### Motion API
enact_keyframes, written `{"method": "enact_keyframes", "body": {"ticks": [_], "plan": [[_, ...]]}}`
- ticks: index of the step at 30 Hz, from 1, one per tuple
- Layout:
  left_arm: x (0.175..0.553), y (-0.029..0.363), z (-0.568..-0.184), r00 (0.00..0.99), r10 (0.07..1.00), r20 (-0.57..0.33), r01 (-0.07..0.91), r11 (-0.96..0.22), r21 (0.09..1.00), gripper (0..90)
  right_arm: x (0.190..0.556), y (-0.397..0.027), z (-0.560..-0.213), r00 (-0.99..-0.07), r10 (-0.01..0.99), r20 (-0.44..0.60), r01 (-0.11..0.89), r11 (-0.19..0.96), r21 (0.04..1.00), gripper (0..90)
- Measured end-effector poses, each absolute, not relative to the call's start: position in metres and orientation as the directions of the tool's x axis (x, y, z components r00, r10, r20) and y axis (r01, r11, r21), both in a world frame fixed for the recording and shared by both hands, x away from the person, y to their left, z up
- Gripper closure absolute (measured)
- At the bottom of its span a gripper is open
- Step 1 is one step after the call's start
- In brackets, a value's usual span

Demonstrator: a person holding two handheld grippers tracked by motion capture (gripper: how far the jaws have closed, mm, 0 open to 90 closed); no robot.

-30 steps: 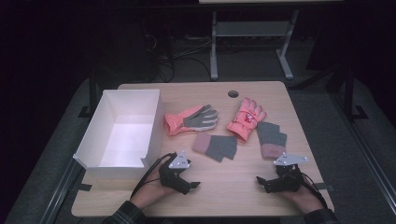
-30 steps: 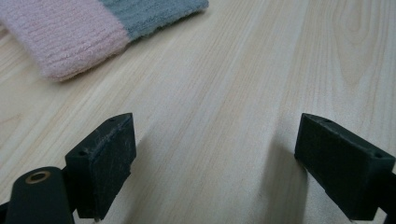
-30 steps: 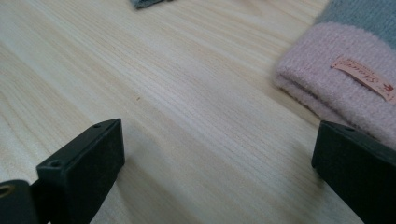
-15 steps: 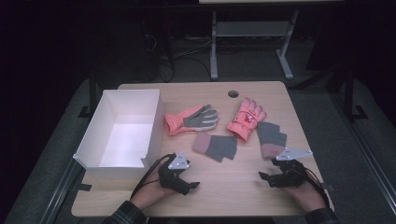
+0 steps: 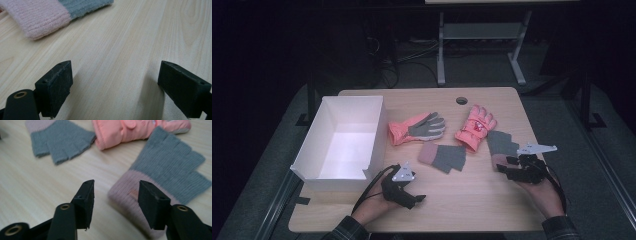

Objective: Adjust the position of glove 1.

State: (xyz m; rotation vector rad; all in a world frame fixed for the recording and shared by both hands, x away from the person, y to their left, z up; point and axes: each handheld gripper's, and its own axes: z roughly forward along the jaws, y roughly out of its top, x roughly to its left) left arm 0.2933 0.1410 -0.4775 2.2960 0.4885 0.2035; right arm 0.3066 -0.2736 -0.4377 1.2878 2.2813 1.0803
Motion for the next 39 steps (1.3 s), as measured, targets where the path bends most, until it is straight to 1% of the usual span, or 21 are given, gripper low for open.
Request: {"method": "enact_keyframes", "body": {"ticks": [3,7,12,15,22,26,31,33,34,39], "plan": [[0.293,0.141,-0.478,0.914,0.406,-0.003,0.284,-0.633,0.720,11.9,0.314,-0.276,-0.434,-0.538,0.838,0.092,0.593,0.298,0.748,54.9],[0.293,0.141,-0.477,0.913,0.407,-0.005,0.286,-0.633,0.720,11.9,0.327,-0.276,-0.433,-0.525,0.847,0.084,0.587,0.289,0.756,57.9],[0.294,0.141,-0.477,0.914,0.407,-0.004,0.286,-0.633,0.719,11.7,0.342,-0.279,-0.434,-0.502,0.861,0.083,0.592,0.273,0.758,64.5],[0.294,0.141,-0.477,0.914,0.406,-0.003,0.286,-0.637,0.716,11.7,0.352,-0.281,-0.438,-0.489,0.867,0.096,0.618,0.267,0.740,64.9],[0.294,0.141,-0.477,0.914,0.405,-0.003,0.284,-0.636,0.718,11.6,0.369,-0.284,-0.447,-0.464,0.879,0.111,0.643,0.248,0.725,65.6],[0.294,0.141,-0.477,0.914,0.406,-0.003,0.284,-0.635,0.718,11.6,0.373,-0.283,-0.452,-0.458,0.880,0.127,0.659,0.240,0.712,65.8],[0.294,0.140,-0.477,0.914,0.406,-0.004,0.285,-0.635,0.718,11.6,0.376,-0.283,-0.460,-0.464,0.877,0.121,0.675,0.262,0.690,65.8],[0.294,0.141,-0.477,0.914,0.405,-0.003,0.284,-0.636,0.718,11.6,0.376,-0.281,-0.465,-0.450,0.885,0.121,0.697,0.264,0.667,70.7],[0.294,0.141,-0.477,0.914,0.405,-0.003,0.284,-0.636,0.717,11.6,0.376,-0.281,-0.466,-0.455,0.885,0.098,0.679,0.274,0.681,73.8],[0.294,0.140,-0.477,0.914,0.405,-0.003,0.285,-0.635,0.718,11.6,0.374,-0.280,-0.469,-0.445,0.892,0.077,0.670,0.275,0.689,84.5]]}}
